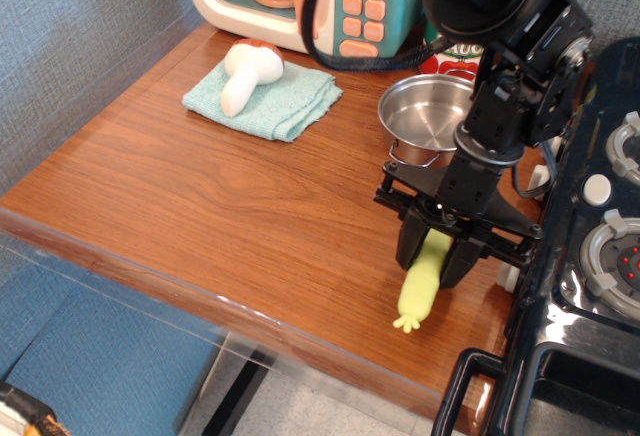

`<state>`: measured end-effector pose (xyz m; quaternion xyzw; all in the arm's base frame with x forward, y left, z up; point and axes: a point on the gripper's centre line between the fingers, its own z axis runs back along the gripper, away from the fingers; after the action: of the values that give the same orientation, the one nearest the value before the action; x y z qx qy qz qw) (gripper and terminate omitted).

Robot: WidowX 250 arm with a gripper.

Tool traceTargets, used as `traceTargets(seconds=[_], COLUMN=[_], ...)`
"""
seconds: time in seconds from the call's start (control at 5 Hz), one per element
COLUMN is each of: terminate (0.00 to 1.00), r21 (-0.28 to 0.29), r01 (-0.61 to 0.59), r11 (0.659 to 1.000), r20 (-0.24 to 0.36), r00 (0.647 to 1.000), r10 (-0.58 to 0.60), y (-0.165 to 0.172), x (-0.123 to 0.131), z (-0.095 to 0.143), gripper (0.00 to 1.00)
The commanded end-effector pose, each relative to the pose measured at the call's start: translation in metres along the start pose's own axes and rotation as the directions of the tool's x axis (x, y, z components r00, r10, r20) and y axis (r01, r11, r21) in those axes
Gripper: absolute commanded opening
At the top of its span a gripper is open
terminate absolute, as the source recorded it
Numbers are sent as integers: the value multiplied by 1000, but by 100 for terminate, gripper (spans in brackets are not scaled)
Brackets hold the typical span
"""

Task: Move the yellow spoon so that it's near the edge of the table in front of the silver pot and next to the stove knobs.

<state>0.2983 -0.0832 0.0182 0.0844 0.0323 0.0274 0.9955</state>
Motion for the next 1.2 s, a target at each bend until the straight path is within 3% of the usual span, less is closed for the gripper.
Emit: traceTargets(seconds=[0.0, 0.4, 0.6, 1.0], terminate=[0, 0, 0, 0], r21=[-1, -58, -102, -102], r01=[62, 142, 134, 134], r11=[998, 988, 986, 986], r20=[67, 230, 252, 252], r00=[996, 965, 962, 962], r10=[-62, -125, -104, -104], y=[4, 14, 22, 22], x=[-3, -10, -8, -8], z=[20, 75, 88, 88], gripper=[100, 100, 100, 100])
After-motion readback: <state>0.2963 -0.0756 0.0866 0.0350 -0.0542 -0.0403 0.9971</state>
